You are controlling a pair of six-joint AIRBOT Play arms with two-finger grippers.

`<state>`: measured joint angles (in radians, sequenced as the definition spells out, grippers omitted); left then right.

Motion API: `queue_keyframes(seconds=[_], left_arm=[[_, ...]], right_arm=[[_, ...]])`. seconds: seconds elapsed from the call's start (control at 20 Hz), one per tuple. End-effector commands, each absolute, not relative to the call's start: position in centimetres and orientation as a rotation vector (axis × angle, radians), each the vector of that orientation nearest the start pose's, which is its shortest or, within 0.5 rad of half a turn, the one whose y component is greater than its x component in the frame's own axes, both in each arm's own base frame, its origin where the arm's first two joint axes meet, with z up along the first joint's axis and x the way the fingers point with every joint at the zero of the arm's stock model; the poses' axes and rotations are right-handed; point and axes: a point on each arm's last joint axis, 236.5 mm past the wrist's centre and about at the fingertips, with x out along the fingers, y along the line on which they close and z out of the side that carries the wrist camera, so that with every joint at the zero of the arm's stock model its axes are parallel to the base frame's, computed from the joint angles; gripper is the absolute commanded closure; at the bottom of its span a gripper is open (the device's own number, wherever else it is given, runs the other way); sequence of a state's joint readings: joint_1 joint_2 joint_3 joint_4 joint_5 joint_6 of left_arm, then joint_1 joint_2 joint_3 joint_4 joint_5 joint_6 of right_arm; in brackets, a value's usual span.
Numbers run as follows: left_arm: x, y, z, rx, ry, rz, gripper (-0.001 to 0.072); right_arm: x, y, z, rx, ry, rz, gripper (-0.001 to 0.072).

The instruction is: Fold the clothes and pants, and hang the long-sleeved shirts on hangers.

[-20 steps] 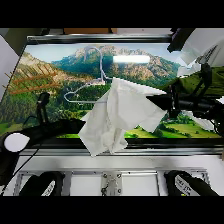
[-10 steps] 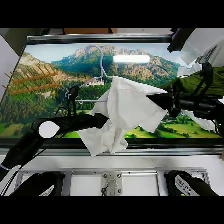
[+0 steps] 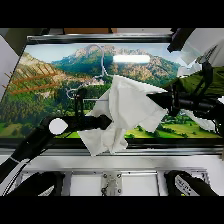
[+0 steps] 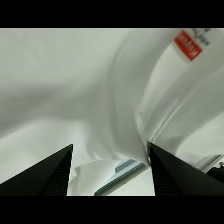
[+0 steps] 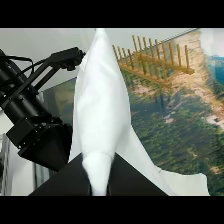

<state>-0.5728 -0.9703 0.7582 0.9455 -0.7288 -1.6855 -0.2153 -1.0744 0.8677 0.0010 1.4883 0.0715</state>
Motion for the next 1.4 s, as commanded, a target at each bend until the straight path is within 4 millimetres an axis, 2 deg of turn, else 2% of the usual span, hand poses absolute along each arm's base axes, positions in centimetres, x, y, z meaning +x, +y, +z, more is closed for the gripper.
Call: queue_keyframes(seconds=[0.0, 0.15, 0.2, 0.25, 0.35, 0.5, 0.65, 0.8, 0.9, 1.0, 1.1, 1.2, 1.35], left_arm=[[26.8, -29.7, 3.3, -0.472, 1.094, -0.613, 0.0212], [27.8, -30.3, 3.0, -0.519, 1.069, -0.582, 0.0214], [27.8, -30.3, 2.5, -0.525, 1.087, -0.57, 0.034], [27.7, -30.3, 2.0, -0.519, 1.101, -0.564, 0.0501], [27.7, -30.2, 1.4, -0.503, 1.114, -0.558, 0.069], [28.5, -27.8, 2.1, -0.503, 1.11, -0.522, 0.0691], [29.3, -21.8, 3.6, -0.446, 1.091, -0.432, 0.0691], [28.9, -16.2, 5.3, -0.453, 1.085, -0.332, 0.0691], [28.5, -13.7, 6.3, -0.472, 1.071, -0.288, 0.0691], [28.4, -12.7, 7.2, -0.492, 1.046, -0.267, 0.0691], [28.2, -13.0, 7.5, -0.491, 1.037, -0.278, 0.0691], [28.1, -13.3, 7.1, -0.477, 1.053, -0.285, 0.069], [28.6, -12.8, 6.1, -0.487, 1.082, -0.26, 0.069]], right_arm=[[31.7, 17.2, 20.5, 0.231, 0.199, 1.264, 0.0702], [31.5, 17.2, 19.5, 0.218, 0.243, 1.265, 0.0701], [31.4, 17.2, 19.1, 0.217, 0.266, 1.265, 0.0702], [31.4, 17.2, 18.9, 0.221, 0.282, 1.264, 0.0702], [31.3, 17.2, 19.0, 0.241, 0.294, 1.261, 0.0702], [31.2, 17.3, 19.2, 0.259, 0.307, 1.258, 0.0702], [30.9, 17.3, 19.7, 0.317, 0.345, 1.248, 0.0699], [30.7, 17.4, 20.0, 0.4, 0.404, 1.234, 0.0701], [30.7, 17.7, 20.5, 0.383, 0.388, 1.217, 0.0702], [30.8, 18.4, 21.2, 0.353, 0.359, 1.19, 0.0703], [30.3, 19.6, 22.2, 0.348, 0.331, 1.206, 0.0703], [29.8, 20.5, 23.9, 0.402, 0.284, 1.245, 0.0703], [29.9, 20.5, 26.2, 0.48, 0.216, 1.26, 0.0703]])
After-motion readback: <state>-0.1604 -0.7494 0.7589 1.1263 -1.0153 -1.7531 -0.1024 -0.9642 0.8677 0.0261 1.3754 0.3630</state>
